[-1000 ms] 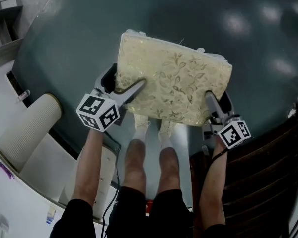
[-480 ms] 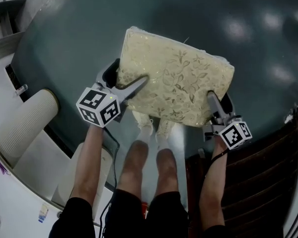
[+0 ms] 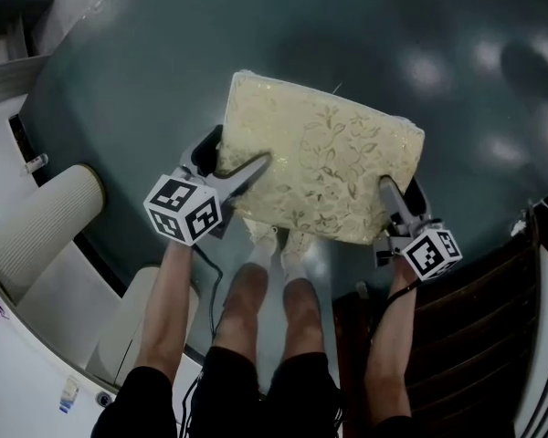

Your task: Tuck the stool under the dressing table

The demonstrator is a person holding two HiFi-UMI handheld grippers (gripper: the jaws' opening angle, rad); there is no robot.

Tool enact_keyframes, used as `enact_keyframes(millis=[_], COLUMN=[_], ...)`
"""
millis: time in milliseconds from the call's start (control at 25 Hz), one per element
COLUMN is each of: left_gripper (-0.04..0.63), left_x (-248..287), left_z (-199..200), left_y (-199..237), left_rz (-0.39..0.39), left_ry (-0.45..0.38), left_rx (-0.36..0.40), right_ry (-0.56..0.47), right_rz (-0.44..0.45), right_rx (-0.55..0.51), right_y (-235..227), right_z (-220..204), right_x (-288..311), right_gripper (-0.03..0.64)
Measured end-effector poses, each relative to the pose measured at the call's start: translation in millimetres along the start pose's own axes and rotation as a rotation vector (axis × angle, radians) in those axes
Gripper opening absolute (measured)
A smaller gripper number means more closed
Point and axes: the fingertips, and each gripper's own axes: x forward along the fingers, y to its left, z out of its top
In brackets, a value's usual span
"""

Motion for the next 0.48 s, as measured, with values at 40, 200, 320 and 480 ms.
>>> enact_keyframes(millis=[40,200,320,480], left_gripper=[0.474,0.472,0.472,0.472], left_x=[1,0,7,64], left_z=[3,7,3,-25], left_y=[1,5,-1,-42], left_rz=[-0.005,-0.011,-0.013,-0.110], left_ry=[-0.004,-0.001,0.000,0.086], left_rx=[0.014,0.020,0.016,0.088], right_ry=[-0.018,-0.031,-0.025,-0.112], right_rz=[-0.001,0.003,0.001,-0.087], right_rx=[0.003,0.013,0.014,0.098], right_y=[-1,2,-6,-67], right_z=[0,-1,1,-20], right_x=[1,4,1,-46], right_gripper=[0.373,0.373,0.373,0.373])
